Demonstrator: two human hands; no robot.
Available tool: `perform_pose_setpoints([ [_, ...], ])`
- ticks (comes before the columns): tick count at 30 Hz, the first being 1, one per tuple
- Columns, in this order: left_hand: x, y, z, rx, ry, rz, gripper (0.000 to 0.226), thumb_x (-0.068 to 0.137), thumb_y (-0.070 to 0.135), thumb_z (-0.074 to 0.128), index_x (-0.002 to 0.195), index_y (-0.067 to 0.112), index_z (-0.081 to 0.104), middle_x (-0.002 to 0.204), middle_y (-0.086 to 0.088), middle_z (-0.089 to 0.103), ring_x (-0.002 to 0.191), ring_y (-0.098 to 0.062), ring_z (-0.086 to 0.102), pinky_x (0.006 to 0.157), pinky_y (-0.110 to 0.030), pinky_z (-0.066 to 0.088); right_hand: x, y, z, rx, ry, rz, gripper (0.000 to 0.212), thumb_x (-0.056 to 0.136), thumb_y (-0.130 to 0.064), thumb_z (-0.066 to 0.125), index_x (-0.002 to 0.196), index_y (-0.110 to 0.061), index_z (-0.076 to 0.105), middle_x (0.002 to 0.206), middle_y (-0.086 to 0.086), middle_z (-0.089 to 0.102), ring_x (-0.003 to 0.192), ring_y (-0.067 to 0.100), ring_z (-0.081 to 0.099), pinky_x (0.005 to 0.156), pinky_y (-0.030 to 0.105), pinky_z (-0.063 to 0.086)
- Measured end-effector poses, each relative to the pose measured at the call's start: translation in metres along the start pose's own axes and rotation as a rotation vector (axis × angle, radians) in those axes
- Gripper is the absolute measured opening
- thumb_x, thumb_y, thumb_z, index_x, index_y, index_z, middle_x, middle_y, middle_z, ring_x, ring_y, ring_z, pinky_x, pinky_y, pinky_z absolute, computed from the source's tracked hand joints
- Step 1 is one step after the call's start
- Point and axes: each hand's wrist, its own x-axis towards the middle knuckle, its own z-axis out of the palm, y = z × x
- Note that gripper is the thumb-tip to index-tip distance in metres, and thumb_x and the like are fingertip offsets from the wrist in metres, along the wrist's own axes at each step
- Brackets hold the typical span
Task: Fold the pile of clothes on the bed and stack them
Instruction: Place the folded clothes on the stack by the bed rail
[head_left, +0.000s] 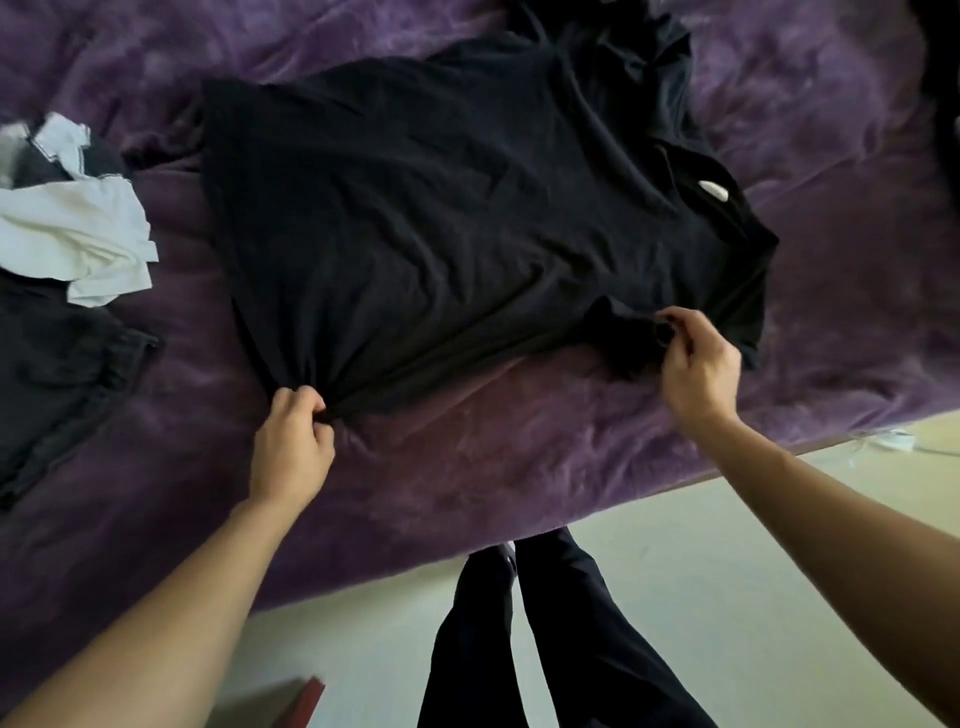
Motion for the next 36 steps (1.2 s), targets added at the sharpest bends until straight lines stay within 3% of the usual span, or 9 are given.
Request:
perform_pose_setpoints([
  [3, -0.025, -0.007, -0.013, 0.212, -0.162, 0.063, 0.031, 0.074, 0.000, 0.066, 0.100, 0.011, 0.054, 0.101, -0.012, 0.047, 0.065, -0.042, 0.058, 0.054, -0.040, 0.041, -0.020, 0.005, -0.040, -0.081, -0.001, 0.067, 0.022, 0.090, -0.024, 0.043, 0.101, -0.019, 0.061, 0.082, 0.005, 0.065, 0.073, 0.024, 0.057, 0.067, 0.032, 0.042],
  [5, -0.038, -0.012, -0.018, 0.347, -0.286, 0.043, 0.039, 0.074, 0.010, 0.069, 0.109, 0.018, 0.052, 0.106, -0.007, 0.044, 0.070, -0.036, 0.061, 0.055, -0.037, 0.041, -0.036, 0.025, -0.063, -0.332, -0.205, 0.029, 0.022, 0.085, -0.025, 0.042, 0.086, -0.011, 0.058, 0.080, 0.014, 0.065, 0.072, 0.036, 0.058, 0.064, 0.039, 0.043],
  [8, -0.047, -0.017, -0.017, 0.547, -0.288, -0.033, 0.046, 0.074, 0.021, 0.072, 0.116, 0.021, 0.054, 0.116, -0.008, 0.044, 0.096, -0.031, 0.056, 0.075, -0.042, 0.047, -0.056, 0.054, -0.079, -0.667, -0.583, -0.034, 0.011, 0.085, -0.015, 0.055, 0.076, -0.010, 0.060, 0.082, 0.012, 0.067, 0.080, 0.039, 0.062, 0.065, 0.038, 0.045],
  [10, -0.049, -0.008, -0.012, 0.597, -0.218, 0.000, 0.049, 0.065, 0.020, 0.079, 0.111, 0.018, 0.061, 0.122, -0.013, 0.050, 0.113, -0.036, 0.046, 0.086, -0.048, 0.039, -0.061, 0.062, -0.079, -0.641, -0.556, -0.148, 0.014, 0.085, -0.012, 0.056, 0.071, -0.012, 0.060, 0.075, 0.007, 0.062, 0.077, 0.038, 0.062, 0.065, 0.041, 0.048],
  [16, -0.053, 0.039, 0.039, 0.509, -0.210, 0.355, 0.047, 0.062, 0.018, 0.080, 0.106, 0.015, 0.064, 0.101, -0.010, 0.056, 0.092, -0.032, 0.054, 0.074, -0.045, 0.044, -0.068, 0.036, -0.036, -0.559, -0.453, -0.408, 0.056, 0.075, -0.059, 0.057, 0.114, -0.019, 0.061, 0.112, 0.004, 0.060, 0.102, 0.030, 0.057, 0.076, 0.040, 0.049],
  [19, -0.044, 0.047, 0.056, 0.516, -0.205, 0.262, 0.053, 0.071, 0.024, 0.075, 0.120, 0.018, 0.057, 0.106, -0.009, 0.054, 0.098, -0.030, 0.051, 0.078, -0.043, 0.041, -0.079, 0.025, 0.001, -0.782, -0.616, -0.245, 0.092, 0.069, -0.062, 0.067, 0.145, -0.024, 0.034, 0.149, 0.005, 0.037, 0.134, 0.030, 0.037, 0.098, 0.046, 0.041],
  [21, -0.034, 0.046, 0.059, 0.535, -0.175, 0.210, 0.051, 0.069, 0.020, 0.076, 0.116, 0.018, 0.057, 0.104, -0.010, 0.053, 0.096, -0.031, 0.049, 0.076, -0.043, 0.040, -0.070, 0.028, 0.012, -0.851, -0.606, -0.039, 0.090, 0.072, -0.048, 0.069, 0.147, -0.022, 0.028, 0.153, 0.004, 0.030, 0.138, 0.029, 0.030, 0.103, 0.045, 0.035],
  [27, -0.011, 0.030, 0.046, 0.579, -0.191, 0.097, 0.028, 0.081, 0.014, 0.064, 0.108, 0.022, 0.059, 0.107, -0.002, 0.053, 0.101, -0.025, 0.047, 0.079, -0.038, 0.037, -0.028, 0.039, -0.037, -0.866, -0.441, 0.011, 0.018, 0.070, -0.009, 0.063, 0.087, -0.016, 0.063, 0.092, 0.007, 0.069, 0.084, 0.037, 0.062, 0.065, 0.035, 0.036],
  [36, -0.004, 0.035, -0.011, 0.254, -0.182, 0.157, 0.010, 0.086, 0.010, 0.052, 0.095, 0.013, 0.055, 0.081, 0.000, 0.065, 0.070, -0.022, 0.062, 0.053, -0.031, 0.039, 0.028, 0.016, -0.073, -0.222, -0.116, 0.236, 0.032, 0.068, 0.004, 0.063, 0.090, -0.018, 0.070, 0.077, 0.007, 0.066, 0.078, 0.029, 0.062, 0.071, 0.026, 0.044],
])
